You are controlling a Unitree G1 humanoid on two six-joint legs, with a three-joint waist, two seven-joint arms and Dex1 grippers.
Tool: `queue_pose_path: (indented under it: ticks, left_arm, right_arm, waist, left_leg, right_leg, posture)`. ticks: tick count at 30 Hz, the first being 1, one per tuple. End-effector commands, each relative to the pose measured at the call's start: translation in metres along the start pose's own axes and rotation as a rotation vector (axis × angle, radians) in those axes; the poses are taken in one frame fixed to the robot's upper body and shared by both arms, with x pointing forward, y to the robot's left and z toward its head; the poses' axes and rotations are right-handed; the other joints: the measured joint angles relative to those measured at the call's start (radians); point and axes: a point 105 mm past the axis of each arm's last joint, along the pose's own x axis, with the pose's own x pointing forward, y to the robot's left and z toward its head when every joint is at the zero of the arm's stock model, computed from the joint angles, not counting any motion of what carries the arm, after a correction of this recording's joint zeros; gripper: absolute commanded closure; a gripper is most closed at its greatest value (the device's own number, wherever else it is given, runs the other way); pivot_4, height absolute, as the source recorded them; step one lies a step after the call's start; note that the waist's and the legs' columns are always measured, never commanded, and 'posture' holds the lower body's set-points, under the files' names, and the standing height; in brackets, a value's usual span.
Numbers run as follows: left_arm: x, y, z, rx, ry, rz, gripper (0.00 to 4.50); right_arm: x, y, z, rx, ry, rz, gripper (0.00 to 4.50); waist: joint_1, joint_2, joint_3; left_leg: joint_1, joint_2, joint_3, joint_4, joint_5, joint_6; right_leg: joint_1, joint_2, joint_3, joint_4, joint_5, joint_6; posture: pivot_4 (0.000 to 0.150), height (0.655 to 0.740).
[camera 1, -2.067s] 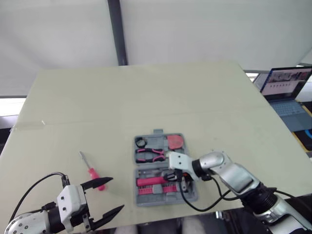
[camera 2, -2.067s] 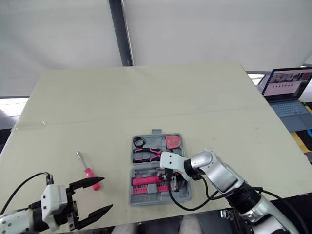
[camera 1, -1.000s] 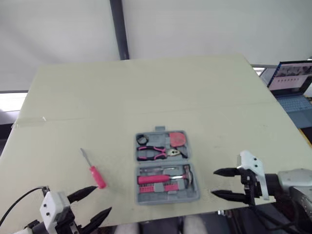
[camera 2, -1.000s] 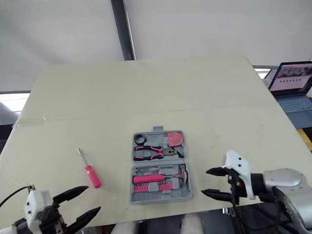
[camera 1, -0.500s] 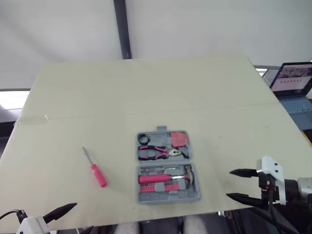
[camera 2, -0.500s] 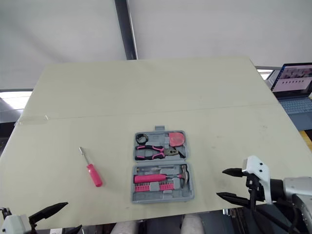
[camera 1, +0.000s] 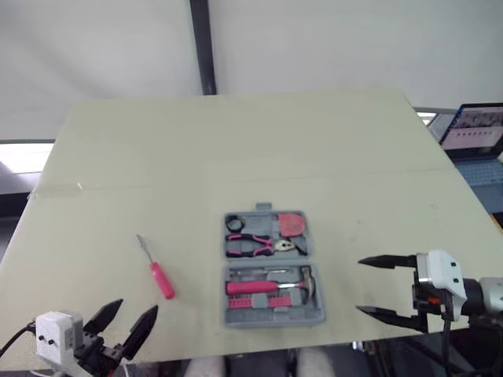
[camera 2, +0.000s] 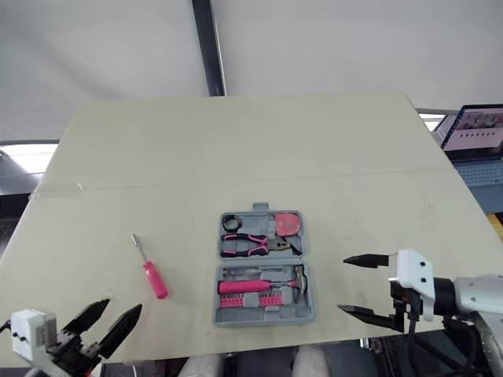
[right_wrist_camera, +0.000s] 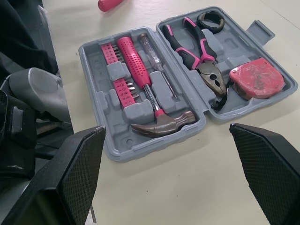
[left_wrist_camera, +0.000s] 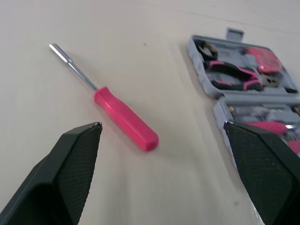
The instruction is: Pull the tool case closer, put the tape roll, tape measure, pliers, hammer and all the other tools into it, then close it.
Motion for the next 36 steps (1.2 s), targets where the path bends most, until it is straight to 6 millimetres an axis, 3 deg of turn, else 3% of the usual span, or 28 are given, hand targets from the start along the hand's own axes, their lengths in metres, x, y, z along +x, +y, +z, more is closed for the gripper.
queue_pose_path:
  ticks: [1,7,15,21,36]
  left_arm:
    - [0.004,-0.001,0.009,0.004,-0.016,0.124,0.00]
    - [0.022,-0.014,0.010,-0.052,-0.005,0.274,0.00]
    - [0.039,-0.002,-0.007,-0.142,0.063,0.529,0.00]
    - [0.066,0.003,-0.002,-0.169,0.070,0.556,0.00]
    - [0.102,0.006,-0.013,-0.198,0.191,0.527,0.00]
  right_arm:
    - [-0.003,-0.002,0.002,-0.010,-0.005,0.006,0.03]
    - [-0.009,-0.008,0.010,-0.021,0.005,0.011,0.03]
    - [-0.018,-0.020,0.014,-0.044,0.030,-0.040,0.03]
    - [-0.018,-0.019,0.014,-0.050,0.035,-0.068,0.03]
    - [-0.023,-0.009,0.011,-0.042,0.051,-0.162,0.03]
  waist:
    - [-0.001,0.000,0.000]
    - [0.001,0.002,0.000]
    - [0.004,0.001,0.000]
    - [0.002,0.002,-0.001]
    - [0.003,0.002,-0.001]
  left_leg:
    - [0.000,0.000,0.000,0.000,0.000,0.000]
    - [0.000,0.000,0.000,0.002,0.000,0.000]
    - [0.000,-0.001,-0.001,0.004,0.000,0.001]
    - [0.002,-0.001,-0.002,0.004,-0.001,0.001]
    - [0.002,-0.001,-0.002,0.004,-0.001,0.001]
  right_leg:
    - [0.000,0.000,0.000,0.000,0.000,0.000]
    - [0.002,0.000,0.000,0.001,0.000,0.000]
    - [0.003,0.000,0.000,0.003,0.000,0.000]
    - [0.006,0.000,-0.001,0.003,0.001,0.000]
    - [0.006,0.000,-0.001,0.003,0.001,0.001]
  posture:
    - [0.150,0.7400]
    - [0.150,0.7400]
    - [0.150,0.7400]
    - [0.150,0.7400]
    - [0.150,0.7400]
